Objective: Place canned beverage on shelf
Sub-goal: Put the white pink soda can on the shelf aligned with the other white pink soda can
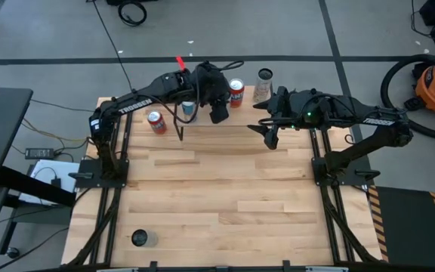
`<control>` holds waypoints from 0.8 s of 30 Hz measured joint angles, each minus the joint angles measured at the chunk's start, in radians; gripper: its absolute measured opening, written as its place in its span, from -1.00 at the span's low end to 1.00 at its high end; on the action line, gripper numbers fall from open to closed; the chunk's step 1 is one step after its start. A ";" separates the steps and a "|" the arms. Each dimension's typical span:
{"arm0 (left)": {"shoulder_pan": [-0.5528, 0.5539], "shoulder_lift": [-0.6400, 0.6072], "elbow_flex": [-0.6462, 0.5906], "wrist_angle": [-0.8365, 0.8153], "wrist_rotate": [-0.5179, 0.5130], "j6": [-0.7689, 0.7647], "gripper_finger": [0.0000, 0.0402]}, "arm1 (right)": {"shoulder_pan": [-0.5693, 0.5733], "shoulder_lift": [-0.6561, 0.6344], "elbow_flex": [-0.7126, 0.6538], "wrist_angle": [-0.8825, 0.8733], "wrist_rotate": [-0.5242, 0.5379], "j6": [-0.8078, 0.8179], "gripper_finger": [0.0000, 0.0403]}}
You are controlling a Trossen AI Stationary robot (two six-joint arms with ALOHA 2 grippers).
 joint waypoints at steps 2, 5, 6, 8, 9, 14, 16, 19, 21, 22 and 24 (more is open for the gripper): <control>0.000 0.000 0.000 0.000 0.000 0.000 0.02 | 0.000 0.000 0.000 0.000 0.000 0.000 0.67; 0.000 0.000 0.000 -0.005 -0.001 0.000 -0.09 | 0.000 0.000 0.000 0.000 0.000 0.000 0.67; 0.000 0.000 0.000 -0.005 0.000 0.001 -0.12 | 0.000 0.000 0.000 0.000 0.000 0.000 0.67; 0.000 -0.001 0.000 -0.010 0.000 0.002 -0.17 | 0.000 0.000 0.000 0.000 0.000 0.000 0.67; 0.000 -0.001 0.000 -0.013 0.000 0.002 -0.18 | 0.000 0.000 0.000 0.000 0.000 0.000 0.67; -0.001 -0.002 0.001 -0.026 0.001 0.044 -0.22 | 0.000 0.000 0.000 0.000 0.000 0.000 0.67; -0.001 -0.002 0.001 -0.029 0.003 0.073 -0.22 | 0.000 0.000 0.000 0.000 0.000 0.000 0.67; 0.001 -0.002 0.000 -0.033 0.004 0.100 -0.23 | 0.000 0.000 0.000 0.000 0.000 0.000 0.67; 0.001 -0.002 0.000 -0.040 0.004 0.118 -0.23 | 0.000 0.000 0.000 -0.001 0.000 0.000 0.67; 0.001 -0.002 0.000 -0.044 0.004 0.138 -0.23 | 0.000 0.000 0.000 -0.003 0.000 0.000 0.67; 0.001 -0.002 0.000 -0.052 0.003 0.168 -0.23 | 0.000 0.000 0.000 -0.009 0.000 0.000 0.67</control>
